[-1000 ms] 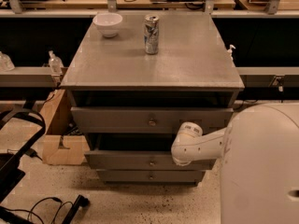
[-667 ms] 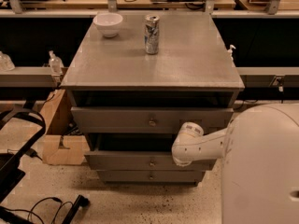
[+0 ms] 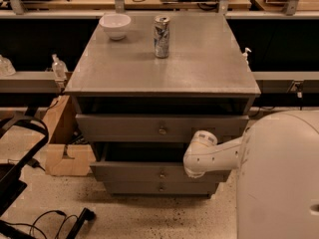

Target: Open middle drawer

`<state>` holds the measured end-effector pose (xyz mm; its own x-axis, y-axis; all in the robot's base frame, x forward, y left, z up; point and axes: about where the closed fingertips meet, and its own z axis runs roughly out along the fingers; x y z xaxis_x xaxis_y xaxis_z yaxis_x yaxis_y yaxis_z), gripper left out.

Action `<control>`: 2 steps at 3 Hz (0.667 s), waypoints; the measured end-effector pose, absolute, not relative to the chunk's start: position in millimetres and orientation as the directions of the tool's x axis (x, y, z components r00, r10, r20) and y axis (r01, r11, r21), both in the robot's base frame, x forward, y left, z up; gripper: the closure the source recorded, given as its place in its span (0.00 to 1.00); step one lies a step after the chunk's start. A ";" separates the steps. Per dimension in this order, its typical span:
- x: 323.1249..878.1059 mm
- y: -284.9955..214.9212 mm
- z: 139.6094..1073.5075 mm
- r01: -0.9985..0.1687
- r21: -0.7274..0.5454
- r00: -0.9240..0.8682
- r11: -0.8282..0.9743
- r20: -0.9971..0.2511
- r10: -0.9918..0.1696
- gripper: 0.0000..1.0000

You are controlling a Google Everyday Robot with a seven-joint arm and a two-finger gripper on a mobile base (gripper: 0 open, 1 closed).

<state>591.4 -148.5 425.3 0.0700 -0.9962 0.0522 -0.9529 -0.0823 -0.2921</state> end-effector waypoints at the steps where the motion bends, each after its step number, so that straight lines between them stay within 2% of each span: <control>1: 591.4 -148.5 425.3 -0.953 -0.292 0.070 -0.082 0.052 -0.996 1.00; 2: 587.8 -149.0 426.8 -0.954 -0.287 0.070 -0.082 0.052 -0.996 1.00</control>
Offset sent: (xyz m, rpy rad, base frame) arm -0.1876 -0.0343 0.0708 -0.0399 0.3116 -0.1255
